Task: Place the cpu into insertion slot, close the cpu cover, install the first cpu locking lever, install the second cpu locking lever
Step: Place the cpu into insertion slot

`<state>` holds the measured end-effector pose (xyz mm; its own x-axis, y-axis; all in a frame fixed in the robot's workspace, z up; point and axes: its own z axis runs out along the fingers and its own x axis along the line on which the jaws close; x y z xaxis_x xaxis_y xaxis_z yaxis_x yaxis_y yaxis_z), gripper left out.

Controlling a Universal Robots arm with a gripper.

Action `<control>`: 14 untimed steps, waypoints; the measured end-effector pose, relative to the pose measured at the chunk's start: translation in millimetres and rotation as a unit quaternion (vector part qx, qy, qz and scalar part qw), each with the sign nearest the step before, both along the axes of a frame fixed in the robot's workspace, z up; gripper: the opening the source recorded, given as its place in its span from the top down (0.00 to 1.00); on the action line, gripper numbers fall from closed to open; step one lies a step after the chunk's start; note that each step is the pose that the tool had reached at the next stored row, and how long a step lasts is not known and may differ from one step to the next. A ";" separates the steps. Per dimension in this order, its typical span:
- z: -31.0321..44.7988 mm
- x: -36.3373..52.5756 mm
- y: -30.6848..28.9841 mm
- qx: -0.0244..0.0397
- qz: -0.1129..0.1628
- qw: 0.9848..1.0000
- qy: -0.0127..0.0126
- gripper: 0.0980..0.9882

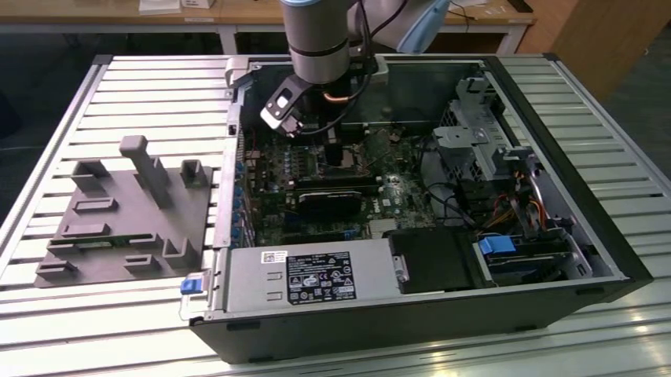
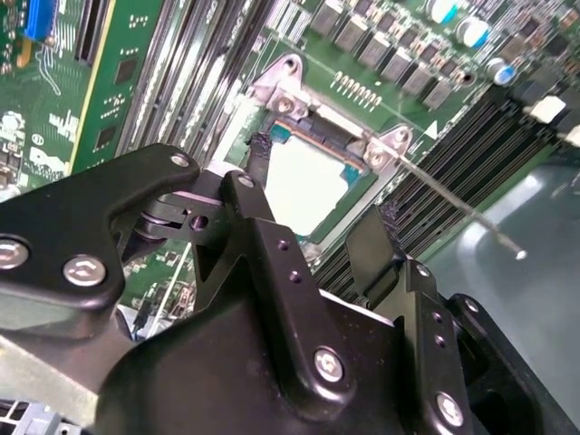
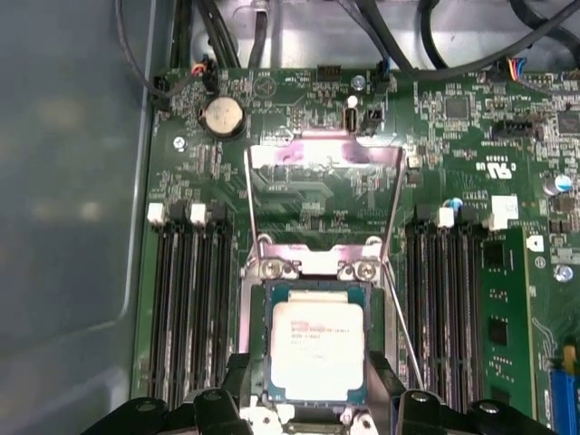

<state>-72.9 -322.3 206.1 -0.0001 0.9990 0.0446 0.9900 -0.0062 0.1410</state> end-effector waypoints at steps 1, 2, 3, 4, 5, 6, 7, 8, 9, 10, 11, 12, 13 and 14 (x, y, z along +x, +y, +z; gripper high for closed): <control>0.0 1.4 0.0 0.000 0.000 1.000 0.000 0.42; 0.0 2.9 0.0 0.000 0.000 1.000 0.000 0.42; 0.0 4.5 0.0 0.000 0.000 1.000 0.000 0.42; 0.0 6.0 0.0 0.000 0.000 1.000 0.000 0.42; 0.0 7.4 0.0 0.000 0.000 1.000 0.000 0.42; 0.0 8.8 0.0 0.000 0.000 1.000 0.000 0.42; 0.2 9.6 0.0 0.000 0.000 1.000 0.001 0.42; 0.6 10.0 0.0 0.000 0.000 1.000 0.001 0.42; 1.4 10.1 0.0 0.000 0.000 1.000 0.001 0.42; 2.7 10.1 0.0 0.000 0.000 1.000 0.001 0.42; 4.2 10.2 0.0 0.000 0.000 1.000 0.001 0.42; 6.0 10.2 0.0 0.000 0.000 1.000 0.001 0.42; 7.6 10.2 0.1 0.000 0.000 1.000 0.001 0.42; 8.8 10.2 0.0 0.000 0.000 1.000 0.001 0.42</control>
